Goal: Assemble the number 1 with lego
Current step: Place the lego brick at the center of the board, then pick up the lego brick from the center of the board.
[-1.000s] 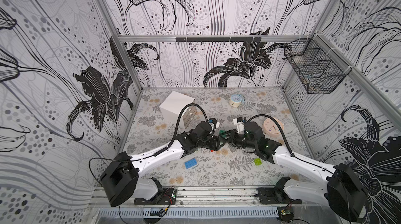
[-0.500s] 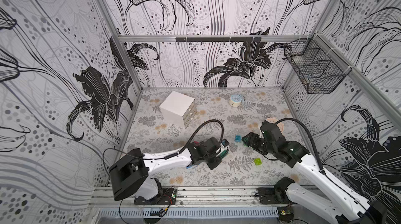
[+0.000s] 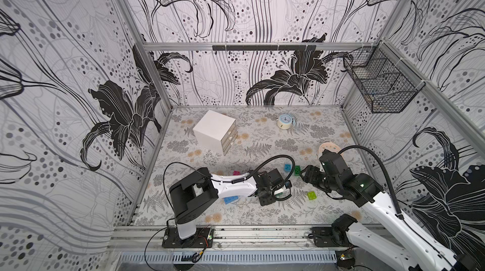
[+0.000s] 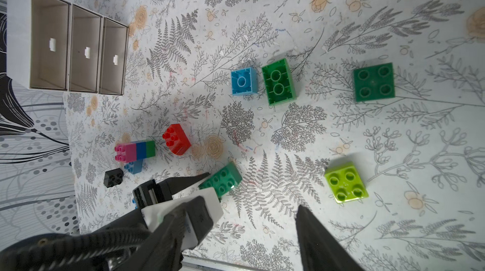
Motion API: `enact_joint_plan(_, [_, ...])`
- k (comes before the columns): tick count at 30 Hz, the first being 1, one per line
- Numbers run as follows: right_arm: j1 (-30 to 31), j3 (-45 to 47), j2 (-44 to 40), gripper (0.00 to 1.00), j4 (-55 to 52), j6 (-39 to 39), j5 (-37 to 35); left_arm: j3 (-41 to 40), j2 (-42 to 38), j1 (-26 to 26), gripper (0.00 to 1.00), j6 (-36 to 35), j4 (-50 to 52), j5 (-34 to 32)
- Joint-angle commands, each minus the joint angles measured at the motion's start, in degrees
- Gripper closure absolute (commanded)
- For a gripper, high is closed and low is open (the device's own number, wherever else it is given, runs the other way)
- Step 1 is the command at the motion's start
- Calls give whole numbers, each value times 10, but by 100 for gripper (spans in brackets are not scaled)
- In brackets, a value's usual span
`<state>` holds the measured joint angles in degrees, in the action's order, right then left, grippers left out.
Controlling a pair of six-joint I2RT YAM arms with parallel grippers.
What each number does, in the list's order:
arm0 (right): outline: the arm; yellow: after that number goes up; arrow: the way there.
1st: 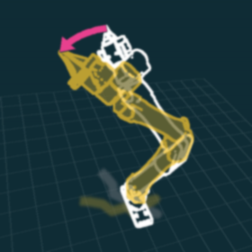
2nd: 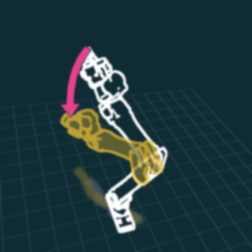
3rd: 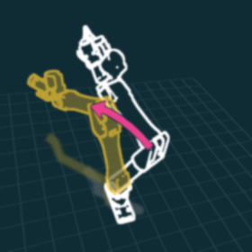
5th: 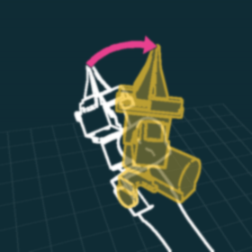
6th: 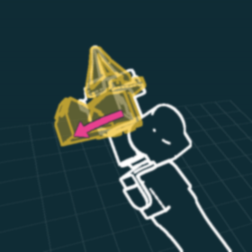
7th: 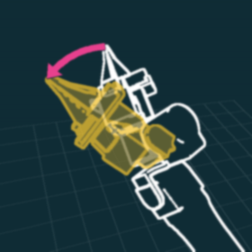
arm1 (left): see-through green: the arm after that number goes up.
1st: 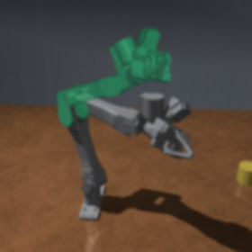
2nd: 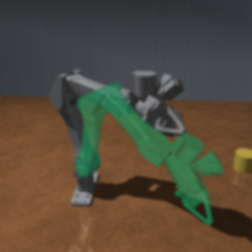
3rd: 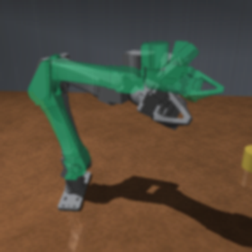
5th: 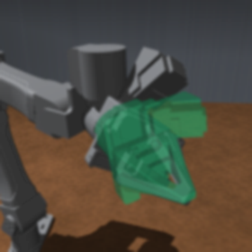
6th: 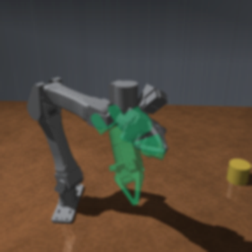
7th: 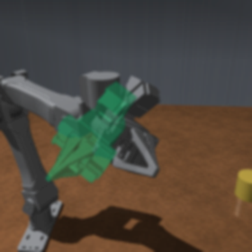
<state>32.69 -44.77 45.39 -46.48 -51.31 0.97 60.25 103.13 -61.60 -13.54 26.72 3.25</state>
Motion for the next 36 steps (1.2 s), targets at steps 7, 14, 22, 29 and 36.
enact_joint_plan(7, [-2,-37,4,30,-19,51,-11,-15,-46,4,19,9,11,-36])
enact_joint_plan(14, [0,-82,73,35,28,218,15,-137,-274,4,21,150,-146,-123])
enact_joint_plan(22, [150,-149,250,35,107,501,40,-224,-511,123,16,408,-130,-274])
enact_joint_plan(29, [203,-294,456,32,108,647,103,-214,-595,302,12,541,24,-234])
enact_joint_plan(36, [235,-430,628,30,91,693,107,-225,-670,384,11,637,122,-253])
